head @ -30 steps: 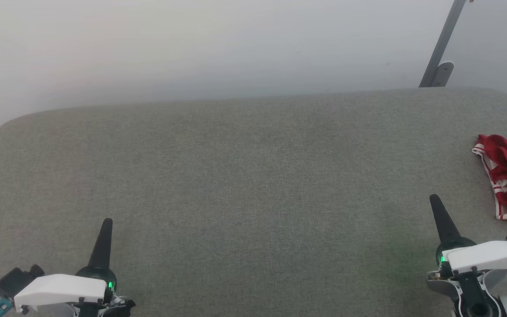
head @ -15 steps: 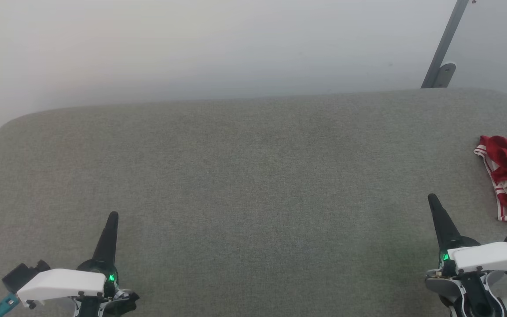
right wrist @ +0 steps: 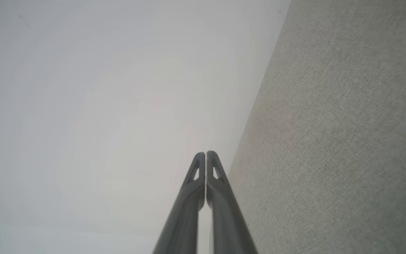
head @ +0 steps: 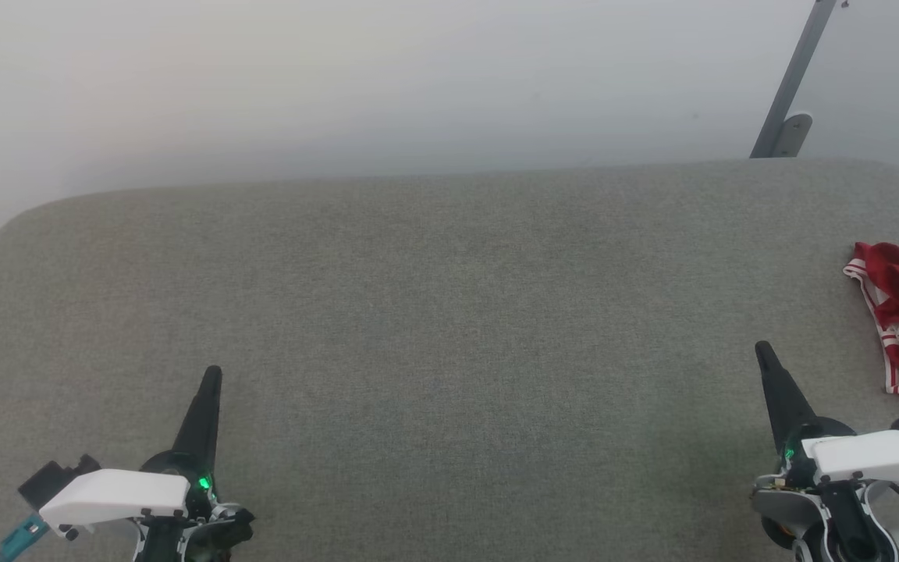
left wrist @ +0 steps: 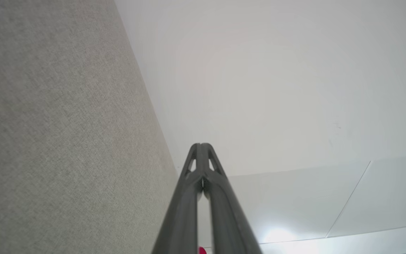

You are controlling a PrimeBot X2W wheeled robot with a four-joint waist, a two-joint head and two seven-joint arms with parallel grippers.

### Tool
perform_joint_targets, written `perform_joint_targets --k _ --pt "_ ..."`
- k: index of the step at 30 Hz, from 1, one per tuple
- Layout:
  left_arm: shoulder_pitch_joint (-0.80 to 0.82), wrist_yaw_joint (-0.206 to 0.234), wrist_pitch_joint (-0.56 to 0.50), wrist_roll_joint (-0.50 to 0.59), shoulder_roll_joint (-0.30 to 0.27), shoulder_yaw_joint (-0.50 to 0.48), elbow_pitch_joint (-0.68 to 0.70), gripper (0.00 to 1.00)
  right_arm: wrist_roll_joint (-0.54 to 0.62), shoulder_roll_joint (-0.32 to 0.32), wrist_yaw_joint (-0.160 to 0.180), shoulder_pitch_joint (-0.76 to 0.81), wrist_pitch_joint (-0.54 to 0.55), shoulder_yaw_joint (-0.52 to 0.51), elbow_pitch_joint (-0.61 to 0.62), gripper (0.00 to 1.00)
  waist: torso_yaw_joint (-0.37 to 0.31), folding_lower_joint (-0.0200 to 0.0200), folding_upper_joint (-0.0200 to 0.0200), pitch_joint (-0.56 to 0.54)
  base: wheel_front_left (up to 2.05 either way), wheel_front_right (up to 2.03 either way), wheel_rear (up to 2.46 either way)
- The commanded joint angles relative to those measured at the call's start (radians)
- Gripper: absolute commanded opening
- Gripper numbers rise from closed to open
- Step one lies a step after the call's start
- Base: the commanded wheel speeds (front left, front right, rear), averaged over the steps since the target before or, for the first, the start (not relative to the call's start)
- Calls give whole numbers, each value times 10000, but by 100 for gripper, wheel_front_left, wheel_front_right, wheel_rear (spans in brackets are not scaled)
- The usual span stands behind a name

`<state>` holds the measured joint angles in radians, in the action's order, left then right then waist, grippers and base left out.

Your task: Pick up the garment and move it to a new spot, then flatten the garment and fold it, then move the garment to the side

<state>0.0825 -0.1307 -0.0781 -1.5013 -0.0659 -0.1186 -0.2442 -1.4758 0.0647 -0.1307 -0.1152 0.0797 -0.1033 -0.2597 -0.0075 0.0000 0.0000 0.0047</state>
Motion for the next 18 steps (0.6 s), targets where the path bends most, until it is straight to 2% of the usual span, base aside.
perform_joint_targets --k 1,18 --pt "172 0 -85 -197 -1 9 28 0 -226 -28 -1 53 68 -39 97 0 5 0 0 -1 0 0 0" --pt "293 0 -371 -1040 166 43 -5 0 -1283 -168 -2 94 352 -121 174 0 67 0 0 -14 0 0 0"
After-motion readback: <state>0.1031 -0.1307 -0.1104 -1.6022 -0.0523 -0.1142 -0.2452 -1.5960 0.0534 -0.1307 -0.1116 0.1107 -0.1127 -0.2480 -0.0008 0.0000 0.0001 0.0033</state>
